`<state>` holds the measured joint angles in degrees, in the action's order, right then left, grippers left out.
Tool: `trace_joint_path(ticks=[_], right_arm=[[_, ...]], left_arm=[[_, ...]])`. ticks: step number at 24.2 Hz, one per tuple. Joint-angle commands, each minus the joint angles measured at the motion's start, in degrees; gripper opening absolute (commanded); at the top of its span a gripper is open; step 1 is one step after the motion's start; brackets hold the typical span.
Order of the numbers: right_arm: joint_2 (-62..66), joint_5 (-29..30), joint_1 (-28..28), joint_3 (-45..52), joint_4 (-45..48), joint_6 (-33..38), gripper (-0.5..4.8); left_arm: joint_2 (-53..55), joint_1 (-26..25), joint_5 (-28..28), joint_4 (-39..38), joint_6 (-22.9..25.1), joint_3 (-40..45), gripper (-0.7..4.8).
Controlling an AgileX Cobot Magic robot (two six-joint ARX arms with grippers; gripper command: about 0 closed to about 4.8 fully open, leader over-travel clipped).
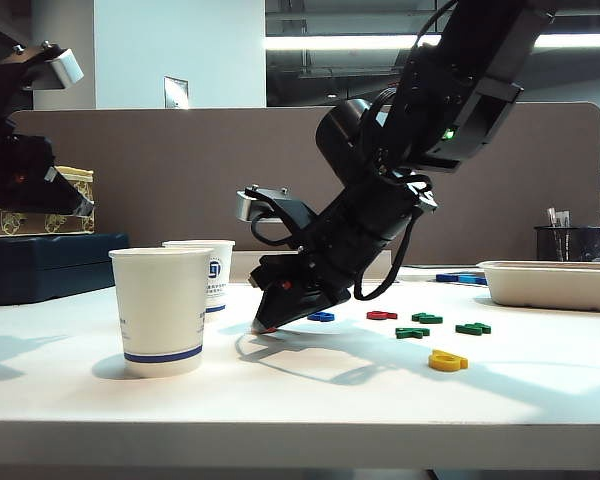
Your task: Pick up the letter "c" and put it in the paper cup.
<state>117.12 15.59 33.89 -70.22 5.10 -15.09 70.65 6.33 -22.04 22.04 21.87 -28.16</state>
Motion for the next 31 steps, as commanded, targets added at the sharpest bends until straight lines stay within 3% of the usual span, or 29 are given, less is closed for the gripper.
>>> trace_joint_path(ticks=[1, 23, 31], right_arm=[[-0.04, -0.07, 0.13, 0.00, -0.31, 0.07, 1.06], [-2.12, -0.31, -0.04, -0.04, -1.11, 0.07, 1.07], [-8.17, -0.28, -0.09, -0.11, -2.58, 0.07, 1.07]], left_arm=[[-0.17, 0.00, -0.24, 0.79, 0.17, -0.35, 0.26], [-0.20, 0.00, -0.24, 0.76, -0.02, -0.35, 0.27], [-0.20, 0.00, -0.26, 0.79, -0.59, -0.35, 0.26]])
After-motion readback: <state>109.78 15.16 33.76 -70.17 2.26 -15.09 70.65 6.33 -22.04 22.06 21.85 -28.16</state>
